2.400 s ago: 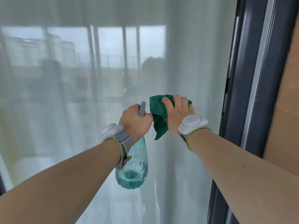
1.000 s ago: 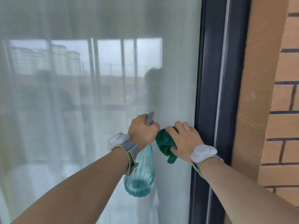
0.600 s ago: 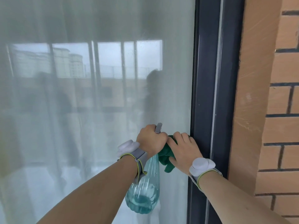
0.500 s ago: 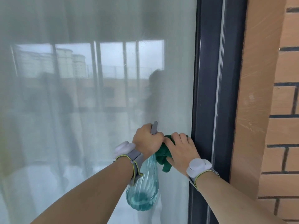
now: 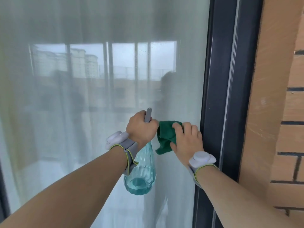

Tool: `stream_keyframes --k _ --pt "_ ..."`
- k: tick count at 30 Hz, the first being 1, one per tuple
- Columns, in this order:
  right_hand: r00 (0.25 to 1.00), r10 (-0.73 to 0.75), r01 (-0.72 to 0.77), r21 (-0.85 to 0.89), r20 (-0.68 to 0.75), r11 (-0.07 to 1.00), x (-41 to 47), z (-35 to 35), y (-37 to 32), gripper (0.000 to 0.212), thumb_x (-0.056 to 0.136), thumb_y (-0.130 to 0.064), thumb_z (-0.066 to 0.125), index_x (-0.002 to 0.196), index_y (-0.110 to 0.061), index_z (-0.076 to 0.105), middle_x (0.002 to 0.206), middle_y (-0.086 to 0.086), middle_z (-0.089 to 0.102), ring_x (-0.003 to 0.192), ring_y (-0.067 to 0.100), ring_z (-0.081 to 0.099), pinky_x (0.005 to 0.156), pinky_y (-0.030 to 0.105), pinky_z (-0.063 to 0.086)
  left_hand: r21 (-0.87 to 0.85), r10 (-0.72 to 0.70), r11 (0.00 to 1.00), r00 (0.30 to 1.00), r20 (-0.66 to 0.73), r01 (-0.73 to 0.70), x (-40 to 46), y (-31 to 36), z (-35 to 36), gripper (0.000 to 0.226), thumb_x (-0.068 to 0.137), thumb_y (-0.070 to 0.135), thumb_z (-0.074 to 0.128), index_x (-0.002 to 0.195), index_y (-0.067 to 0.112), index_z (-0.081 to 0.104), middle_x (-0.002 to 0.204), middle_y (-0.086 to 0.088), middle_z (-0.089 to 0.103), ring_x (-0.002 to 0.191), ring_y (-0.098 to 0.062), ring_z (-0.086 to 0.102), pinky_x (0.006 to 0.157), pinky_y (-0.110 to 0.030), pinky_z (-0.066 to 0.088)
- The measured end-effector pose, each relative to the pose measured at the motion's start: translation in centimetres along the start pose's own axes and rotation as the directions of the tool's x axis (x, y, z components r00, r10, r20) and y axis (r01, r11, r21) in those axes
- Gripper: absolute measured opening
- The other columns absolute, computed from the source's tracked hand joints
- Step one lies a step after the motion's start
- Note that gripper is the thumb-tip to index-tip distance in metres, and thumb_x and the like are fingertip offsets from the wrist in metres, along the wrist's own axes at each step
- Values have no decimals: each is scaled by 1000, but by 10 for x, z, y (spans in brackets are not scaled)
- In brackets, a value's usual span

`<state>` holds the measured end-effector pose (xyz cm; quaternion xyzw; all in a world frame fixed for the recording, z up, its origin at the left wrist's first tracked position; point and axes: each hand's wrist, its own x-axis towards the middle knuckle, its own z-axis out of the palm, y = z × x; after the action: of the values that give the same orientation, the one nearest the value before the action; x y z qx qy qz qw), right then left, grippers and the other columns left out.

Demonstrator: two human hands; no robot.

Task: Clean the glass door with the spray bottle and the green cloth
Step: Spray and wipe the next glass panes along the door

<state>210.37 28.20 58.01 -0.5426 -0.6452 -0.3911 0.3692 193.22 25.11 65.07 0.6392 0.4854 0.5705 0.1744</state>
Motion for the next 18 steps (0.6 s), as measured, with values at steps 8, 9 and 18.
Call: stream_keyframes --k 8,9,18 --pt "896 441 -434 114 -45 894 29 -22 1 61 71 -33 76 122 -17 46 109 12 46 91 32 44 70 42 45 63 1 998 999 46 -4 -5 -6 -3 16 64 31 48 69 15 48 64 2 47 60 -24 39 60 -33 36" --pt "881 469 -459 122 -65 880 28 -22 -8 62 70 -31 77 121 -16 46 108 12 46 91 32 45 69 42 46 59 -2 998 999 41 -1 -5 -6 -5 17 64 31 48 70 15 49 65 2 48 60 -24 40 59 -33 36" --pt "996 91 -87 294 0 952 -14 9 -96 61 62 -30 75 113 -20 45 99 7 50 82 29 47 64 36 44 -22 -156 988 987 -41 155 -27 -63 -59 12 62 28 47 62 19 39 59 6 40 57 -20 34 62 -32 32"
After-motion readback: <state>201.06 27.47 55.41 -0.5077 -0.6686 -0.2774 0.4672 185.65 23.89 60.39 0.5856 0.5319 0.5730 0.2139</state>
